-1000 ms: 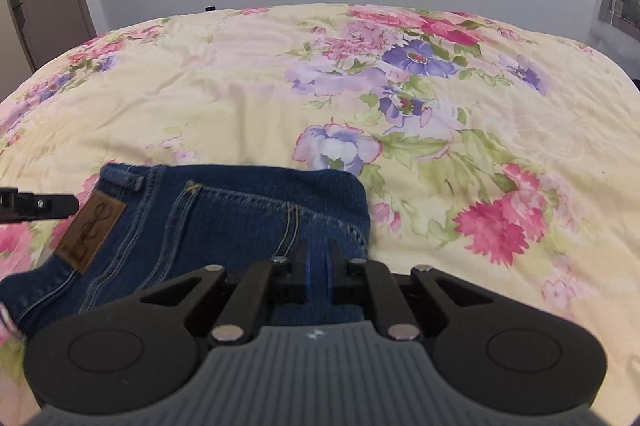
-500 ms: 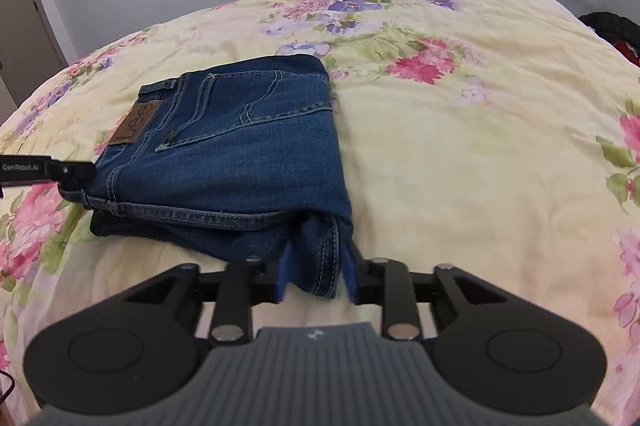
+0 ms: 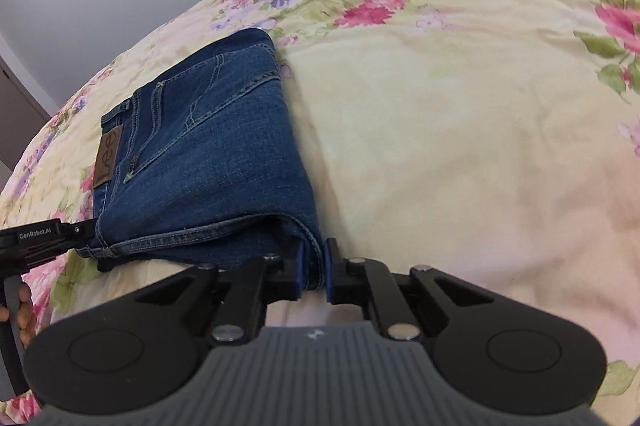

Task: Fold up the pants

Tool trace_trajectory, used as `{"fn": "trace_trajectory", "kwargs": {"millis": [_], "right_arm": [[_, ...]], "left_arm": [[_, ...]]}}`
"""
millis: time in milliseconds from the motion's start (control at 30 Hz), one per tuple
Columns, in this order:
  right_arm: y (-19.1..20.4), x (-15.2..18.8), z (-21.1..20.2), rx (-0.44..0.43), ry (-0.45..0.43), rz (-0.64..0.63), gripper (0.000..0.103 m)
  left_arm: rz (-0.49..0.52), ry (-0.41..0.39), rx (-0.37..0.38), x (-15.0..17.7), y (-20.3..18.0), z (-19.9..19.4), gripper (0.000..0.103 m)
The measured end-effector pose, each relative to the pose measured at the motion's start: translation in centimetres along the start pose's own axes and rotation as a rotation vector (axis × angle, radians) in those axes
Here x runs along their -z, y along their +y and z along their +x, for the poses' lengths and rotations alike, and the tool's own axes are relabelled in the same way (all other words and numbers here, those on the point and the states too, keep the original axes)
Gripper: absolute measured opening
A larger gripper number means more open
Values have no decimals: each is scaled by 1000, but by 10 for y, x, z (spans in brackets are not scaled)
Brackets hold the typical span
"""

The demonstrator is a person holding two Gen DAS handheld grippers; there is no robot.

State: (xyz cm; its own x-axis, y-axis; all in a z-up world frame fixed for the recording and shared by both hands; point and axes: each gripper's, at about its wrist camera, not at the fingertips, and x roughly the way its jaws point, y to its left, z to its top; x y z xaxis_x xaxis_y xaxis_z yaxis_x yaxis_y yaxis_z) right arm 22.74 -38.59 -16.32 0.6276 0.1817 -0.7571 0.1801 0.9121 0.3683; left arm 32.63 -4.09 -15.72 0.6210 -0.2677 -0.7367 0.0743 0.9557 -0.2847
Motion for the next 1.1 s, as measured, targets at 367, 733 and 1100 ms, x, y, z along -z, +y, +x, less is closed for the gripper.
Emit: {"fn": "trace_trajectory", "kwargs": {"millis": [367,733,1100], "right_arm": [[-8,4,-11,-18,6,91,3],[-23,8,-48,-102,-167,186,37],[-15,-37,-7,-221,-135,149,62]], "left_arm": [[-123,-42,20,18,7,-20,31],[-287,-172,82,2,34,-68,72],[-488,-44,265,-20,72,2,83]]}}
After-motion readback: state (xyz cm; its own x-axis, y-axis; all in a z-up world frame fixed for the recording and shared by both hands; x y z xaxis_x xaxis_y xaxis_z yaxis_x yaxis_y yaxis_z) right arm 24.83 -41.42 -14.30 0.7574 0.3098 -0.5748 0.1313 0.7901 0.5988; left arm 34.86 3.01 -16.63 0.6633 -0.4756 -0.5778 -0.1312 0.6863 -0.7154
